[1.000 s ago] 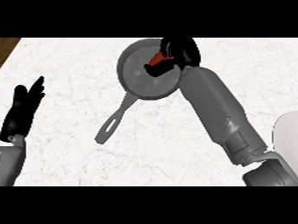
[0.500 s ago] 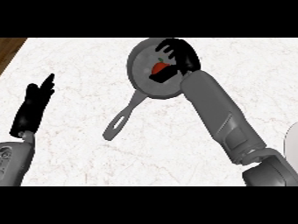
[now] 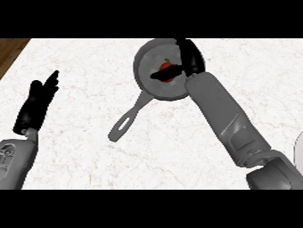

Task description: Pick the bell pepper from the plate and place it in the pan

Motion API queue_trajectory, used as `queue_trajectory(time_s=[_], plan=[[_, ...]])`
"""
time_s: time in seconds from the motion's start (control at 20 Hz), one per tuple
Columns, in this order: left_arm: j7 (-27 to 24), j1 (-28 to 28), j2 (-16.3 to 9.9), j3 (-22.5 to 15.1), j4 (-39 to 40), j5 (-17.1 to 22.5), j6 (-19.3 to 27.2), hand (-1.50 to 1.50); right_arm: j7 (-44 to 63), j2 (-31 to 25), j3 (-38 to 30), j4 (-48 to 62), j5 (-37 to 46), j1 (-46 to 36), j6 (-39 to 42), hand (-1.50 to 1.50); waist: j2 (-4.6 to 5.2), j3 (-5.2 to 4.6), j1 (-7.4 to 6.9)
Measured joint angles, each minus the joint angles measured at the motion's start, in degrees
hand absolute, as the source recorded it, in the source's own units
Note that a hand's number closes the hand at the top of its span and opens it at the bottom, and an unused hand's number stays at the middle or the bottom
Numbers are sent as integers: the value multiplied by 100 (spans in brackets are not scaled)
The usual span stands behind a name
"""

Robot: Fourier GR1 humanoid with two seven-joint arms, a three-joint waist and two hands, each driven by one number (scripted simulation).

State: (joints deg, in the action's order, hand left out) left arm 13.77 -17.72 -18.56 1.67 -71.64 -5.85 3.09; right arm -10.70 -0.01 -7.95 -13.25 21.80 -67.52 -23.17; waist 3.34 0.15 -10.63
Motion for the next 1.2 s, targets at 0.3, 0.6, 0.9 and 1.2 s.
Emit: queue_trajectory(time_s=[0.3,0.6,0.9,1.2], plan=[[-45,121,-1,50,41,-10,40,0,-473,0,-356,-7,-522,-103,-405,-150,-56,-4,140],[-43,326,-122,244,38,44,67,0,-689,-63,-682,82,-820,-111,-699,-150,-140,-9,454],[-48,537,-174,401,15,80,107,0,-822,-573,-961,38,-1060,-8,-386,-150,-218,-10,729],[-68,874,-225,520,-171,99,96,0,-1063,-1264,-1042,-147,-1213,468,531,-150,-292,-12,916]])
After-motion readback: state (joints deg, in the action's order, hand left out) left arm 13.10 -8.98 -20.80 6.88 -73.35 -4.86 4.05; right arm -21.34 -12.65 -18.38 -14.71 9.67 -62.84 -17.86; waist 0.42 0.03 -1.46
